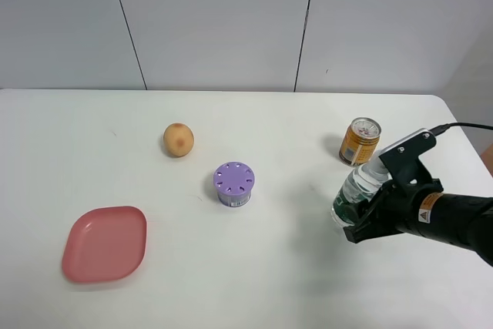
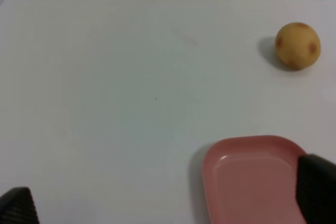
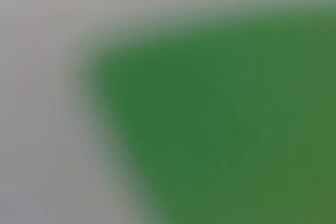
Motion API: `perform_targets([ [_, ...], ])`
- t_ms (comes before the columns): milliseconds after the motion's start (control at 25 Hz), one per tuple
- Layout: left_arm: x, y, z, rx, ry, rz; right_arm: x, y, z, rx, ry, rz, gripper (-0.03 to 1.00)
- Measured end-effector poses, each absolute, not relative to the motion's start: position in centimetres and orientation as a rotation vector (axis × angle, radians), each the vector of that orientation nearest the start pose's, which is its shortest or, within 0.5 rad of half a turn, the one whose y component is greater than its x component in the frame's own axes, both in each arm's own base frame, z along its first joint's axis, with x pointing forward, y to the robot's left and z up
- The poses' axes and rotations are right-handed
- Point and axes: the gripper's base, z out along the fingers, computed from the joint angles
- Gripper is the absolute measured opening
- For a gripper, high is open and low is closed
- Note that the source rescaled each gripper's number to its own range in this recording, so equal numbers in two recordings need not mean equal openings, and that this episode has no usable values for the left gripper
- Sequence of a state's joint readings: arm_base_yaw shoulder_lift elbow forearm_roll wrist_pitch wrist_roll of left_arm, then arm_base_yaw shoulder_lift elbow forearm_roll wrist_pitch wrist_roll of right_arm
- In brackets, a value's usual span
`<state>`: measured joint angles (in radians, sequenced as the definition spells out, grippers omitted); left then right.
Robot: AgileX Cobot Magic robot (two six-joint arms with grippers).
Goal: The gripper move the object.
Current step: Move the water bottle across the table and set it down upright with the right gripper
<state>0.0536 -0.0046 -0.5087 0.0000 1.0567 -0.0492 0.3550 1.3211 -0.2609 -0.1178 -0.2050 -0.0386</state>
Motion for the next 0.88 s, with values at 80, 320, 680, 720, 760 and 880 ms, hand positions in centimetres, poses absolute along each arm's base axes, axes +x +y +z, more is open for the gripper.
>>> perform_targets([
  [80, -0.6, 0.0, 28.0, -0.104, 2.024, 0.003, 18.1, 6.9, 15.9, -0.578, 2.269, 0.126, 0.0],
  [320, -0.6, 0.0, 28.0, -0.104, 2.024, 0.003, 20.0, 7.2, 20.8, -0.542, 2.304, 0.09, 0.0],
  [680, -0.6, 0.0, 28.0, -0.104, 2.024, 0.003, 22.4, 9.2, 28.3, -0.572, 2.25, 0.091, 0.0],
  [720, -0.6, 0.0, 28.0, -0.104, 2.024, 0.003, 22.6, 9.6, 28.9, -0.582, 2.229, 0.101, 0.0],
  [760, -0.6, 0.0, 28.0, -0.104, 2.024, 0.003, 22.8, 10.1, 29.3, -0.592, 2.213, 0.113, 0.0],
  [880, -0.6, 0.0, 28.0, -0.104, 2.024, 0.003, 24.3, 11.6, 29.3, -0.618, 2.214, 0.129, 0.0],
])
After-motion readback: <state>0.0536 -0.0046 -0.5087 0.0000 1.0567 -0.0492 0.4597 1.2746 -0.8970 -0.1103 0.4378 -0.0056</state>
